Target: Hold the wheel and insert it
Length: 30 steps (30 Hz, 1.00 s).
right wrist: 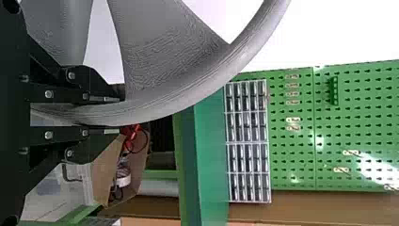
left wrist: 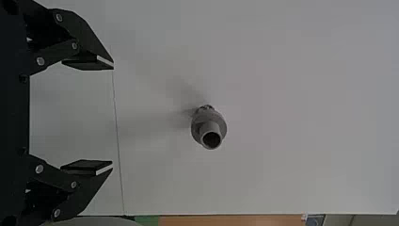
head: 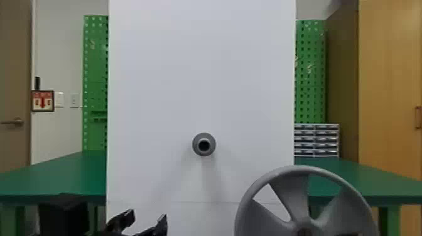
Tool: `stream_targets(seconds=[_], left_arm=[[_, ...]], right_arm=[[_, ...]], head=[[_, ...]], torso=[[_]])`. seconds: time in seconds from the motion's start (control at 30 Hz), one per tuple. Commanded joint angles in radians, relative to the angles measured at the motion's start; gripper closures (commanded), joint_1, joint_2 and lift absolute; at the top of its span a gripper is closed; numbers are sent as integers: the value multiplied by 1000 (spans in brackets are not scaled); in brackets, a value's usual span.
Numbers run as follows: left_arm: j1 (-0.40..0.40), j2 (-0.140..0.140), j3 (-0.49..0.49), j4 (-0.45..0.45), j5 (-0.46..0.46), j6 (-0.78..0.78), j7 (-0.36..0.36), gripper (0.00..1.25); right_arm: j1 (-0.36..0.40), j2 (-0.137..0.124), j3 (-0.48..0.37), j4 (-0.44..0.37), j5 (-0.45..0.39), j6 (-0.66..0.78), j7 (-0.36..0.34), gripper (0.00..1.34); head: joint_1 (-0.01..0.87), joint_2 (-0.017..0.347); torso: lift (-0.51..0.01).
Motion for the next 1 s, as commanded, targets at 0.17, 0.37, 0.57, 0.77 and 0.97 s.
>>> stream_targets(seconds=[0.17, 0.37, 0.57, 0.77, 0.97], left_arm=[[-6, 0, -6, 0, -4, 13, 0, 495], [-9, 0, -7, 0, -7, 18, 0, 495], [-18, 0, -15, 0, -8, 27, 0, 495], [-18, 0, -15, 0, -10, 32, 0, 495], [-23, 0, -18, 0, -12, 38, 0, 495]], right_arm=[[-96, -10, 4, -7, 2, 98, 0, 1193], [-150, -26, 15, -7, 17, 121, 0, 1193], [-214, -19, 24, -4, 62, 163, 0, 1193], [-268, -10, 27, 4, 76, 184, 0, 1193], [-339, -13, 54, 5, 105, 227, -1, 1193]], head=[[0, 37], [0, 37], [0, 37], [0, 37], [0, 37]], torso=[[-486], [-486], [-486], [-486], [-486]])
